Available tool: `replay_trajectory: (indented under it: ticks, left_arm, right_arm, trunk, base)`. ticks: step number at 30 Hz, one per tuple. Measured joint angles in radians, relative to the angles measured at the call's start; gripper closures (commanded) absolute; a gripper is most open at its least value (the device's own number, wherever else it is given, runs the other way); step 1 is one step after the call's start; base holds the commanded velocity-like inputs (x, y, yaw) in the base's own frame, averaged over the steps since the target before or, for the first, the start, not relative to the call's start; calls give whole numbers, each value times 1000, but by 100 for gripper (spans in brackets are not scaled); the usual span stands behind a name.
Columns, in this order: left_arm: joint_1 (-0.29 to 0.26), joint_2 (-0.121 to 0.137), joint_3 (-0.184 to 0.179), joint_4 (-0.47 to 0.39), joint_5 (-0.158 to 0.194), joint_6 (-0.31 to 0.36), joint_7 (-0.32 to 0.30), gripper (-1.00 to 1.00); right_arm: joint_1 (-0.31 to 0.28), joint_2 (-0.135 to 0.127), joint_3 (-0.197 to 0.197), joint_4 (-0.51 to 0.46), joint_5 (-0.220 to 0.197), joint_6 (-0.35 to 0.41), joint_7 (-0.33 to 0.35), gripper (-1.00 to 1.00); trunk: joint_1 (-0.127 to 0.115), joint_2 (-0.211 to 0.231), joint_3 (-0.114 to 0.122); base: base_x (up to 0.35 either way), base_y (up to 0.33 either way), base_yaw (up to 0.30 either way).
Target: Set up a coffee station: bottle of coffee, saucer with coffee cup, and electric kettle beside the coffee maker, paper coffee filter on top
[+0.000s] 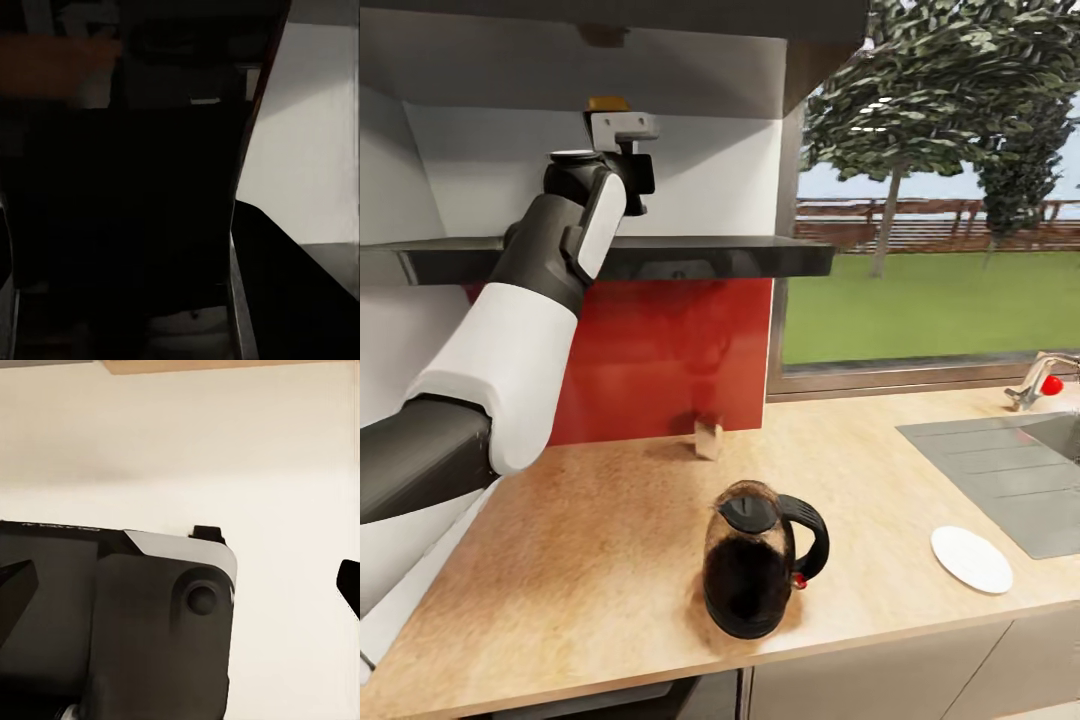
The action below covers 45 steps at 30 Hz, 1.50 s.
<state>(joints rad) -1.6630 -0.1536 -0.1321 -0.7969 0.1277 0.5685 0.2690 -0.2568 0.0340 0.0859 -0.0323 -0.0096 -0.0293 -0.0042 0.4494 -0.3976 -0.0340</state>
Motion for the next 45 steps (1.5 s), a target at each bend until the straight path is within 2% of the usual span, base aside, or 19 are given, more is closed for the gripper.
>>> replay_trajectory:
  ticks: [12, 32, 35, 45]
  left_arm:
    - [0, 0, 2, 1, 3, -1, -1, 100]
    - [2, 2, 1, 0, 8, -1, -1, 100]
    - [2, 2, 0, -1, 8, -1, -1, 100]
    - [1, 3, 1, 0, 3, 0, 0, 100]
  right_arm:
    - [0, 0, 0, 0, 0, 0, 0, -100]
    - [0, 0, 0, 0, 0, 0, 0, -100]
    - [0, 6, 0, 0, -1, 0, 1, -100]
    - [0, 9, 2, 0, 3, 1, 10, -100]
  trunk:
    - [0, 0, 0]
    - [0, 0, 0]
    - [0, 0, 0]
    - [0, 0, 3]
  base:
    - [-7, -271, 0]
    - [-97, -271, 0]
    - [-104, -271, -6]
    - [-107, -261, -207]
